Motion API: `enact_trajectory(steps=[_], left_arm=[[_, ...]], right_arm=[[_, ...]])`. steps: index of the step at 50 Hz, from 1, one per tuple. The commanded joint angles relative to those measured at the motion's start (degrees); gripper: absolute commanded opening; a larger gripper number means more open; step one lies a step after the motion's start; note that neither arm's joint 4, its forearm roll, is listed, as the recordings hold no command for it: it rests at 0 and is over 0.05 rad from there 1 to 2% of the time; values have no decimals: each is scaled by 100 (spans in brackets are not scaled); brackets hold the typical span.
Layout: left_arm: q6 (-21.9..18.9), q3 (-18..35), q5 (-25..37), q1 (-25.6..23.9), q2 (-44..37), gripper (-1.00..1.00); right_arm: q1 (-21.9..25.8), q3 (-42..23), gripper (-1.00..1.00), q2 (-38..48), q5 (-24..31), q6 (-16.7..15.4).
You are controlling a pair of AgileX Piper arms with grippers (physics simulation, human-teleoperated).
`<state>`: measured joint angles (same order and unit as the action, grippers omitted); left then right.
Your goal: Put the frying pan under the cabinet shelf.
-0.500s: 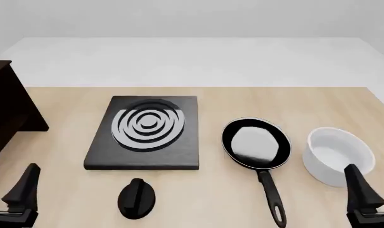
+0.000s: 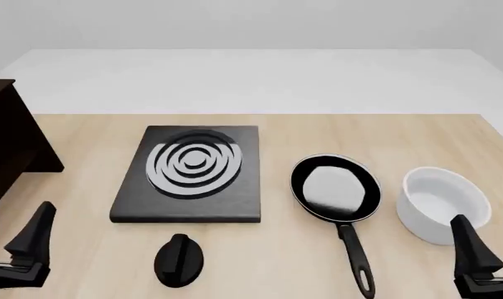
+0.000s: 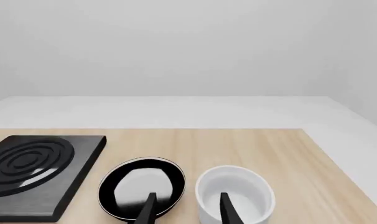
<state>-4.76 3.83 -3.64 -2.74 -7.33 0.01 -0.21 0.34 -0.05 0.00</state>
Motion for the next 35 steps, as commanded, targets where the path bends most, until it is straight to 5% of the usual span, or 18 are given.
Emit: enact_trajectory(steps=[1, 16, 35], left_arm=[[-541, 183, -446, -398, -469, 100], [-1565, 439, -1799, -1757, -2192, 100], [-2832, 445, -2997, -2897, -3638, 100]], right_arm=[[0, -1, 100, 0, -1, 0], [1, -1, 100, 2, 0, 0], [0, -1, 100, 2, 0, 0]])
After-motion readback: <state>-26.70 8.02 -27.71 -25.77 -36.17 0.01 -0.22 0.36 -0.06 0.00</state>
